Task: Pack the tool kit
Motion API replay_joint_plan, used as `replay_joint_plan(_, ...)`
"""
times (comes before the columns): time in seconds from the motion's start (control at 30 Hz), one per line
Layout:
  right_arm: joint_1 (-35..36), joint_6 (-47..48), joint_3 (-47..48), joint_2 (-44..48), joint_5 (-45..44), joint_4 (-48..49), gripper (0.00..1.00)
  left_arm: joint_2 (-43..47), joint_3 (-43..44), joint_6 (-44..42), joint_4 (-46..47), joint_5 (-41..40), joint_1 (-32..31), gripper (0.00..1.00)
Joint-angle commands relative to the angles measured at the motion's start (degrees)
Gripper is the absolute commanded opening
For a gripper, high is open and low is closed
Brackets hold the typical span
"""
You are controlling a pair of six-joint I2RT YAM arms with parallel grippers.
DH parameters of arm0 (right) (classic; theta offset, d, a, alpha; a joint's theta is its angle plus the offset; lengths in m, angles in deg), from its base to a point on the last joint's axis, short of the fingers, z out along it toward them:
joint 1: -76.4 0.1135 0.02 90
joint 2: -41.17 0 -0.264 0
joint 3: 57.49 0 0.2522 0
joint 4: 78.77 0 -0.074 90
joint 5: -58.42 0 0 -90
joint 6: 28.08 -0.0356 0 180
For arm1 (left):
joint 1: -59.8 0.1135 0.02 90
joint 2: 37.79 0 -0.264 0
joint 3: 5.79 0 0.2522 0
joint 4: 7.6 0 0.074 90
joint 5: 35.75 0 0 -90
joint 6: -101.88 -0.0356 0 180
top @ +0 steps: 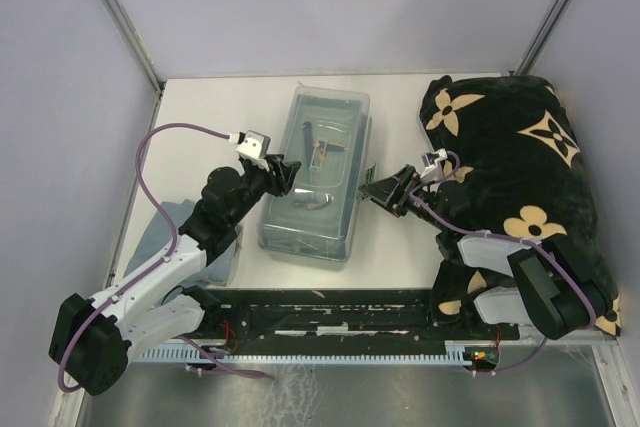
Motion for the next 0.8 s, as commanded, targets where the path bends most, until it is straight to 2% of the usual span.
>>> replay_joint_plan(0.0,3.1,-0.9,1.3,3.3,3.9,5.5,0.88,-4.9,-4.5,4.3,-15.1,10.6,-1.7,0.53)
replay_joint_plan(0.4,5.2,-1.5,-0.1,7.3,-0.1,7.5,0.8,-6.3,-4.5,3.9,-15.0,12.2,-1.6,0.51)
replay_joint_plan(0.53,5.8,1.4,0.6,10.6,-1.6,0.6,0.76,-6.8,-4.4,3.8,-15.1,12.7,-1.6,0.5)
replay_joint_plan(0.77,7.0,4.5,2.1,13.2,-2.9,-6.7,0.76,-6.7,-4.5,3.8,-15.1,12.8,-1.6,0.5)
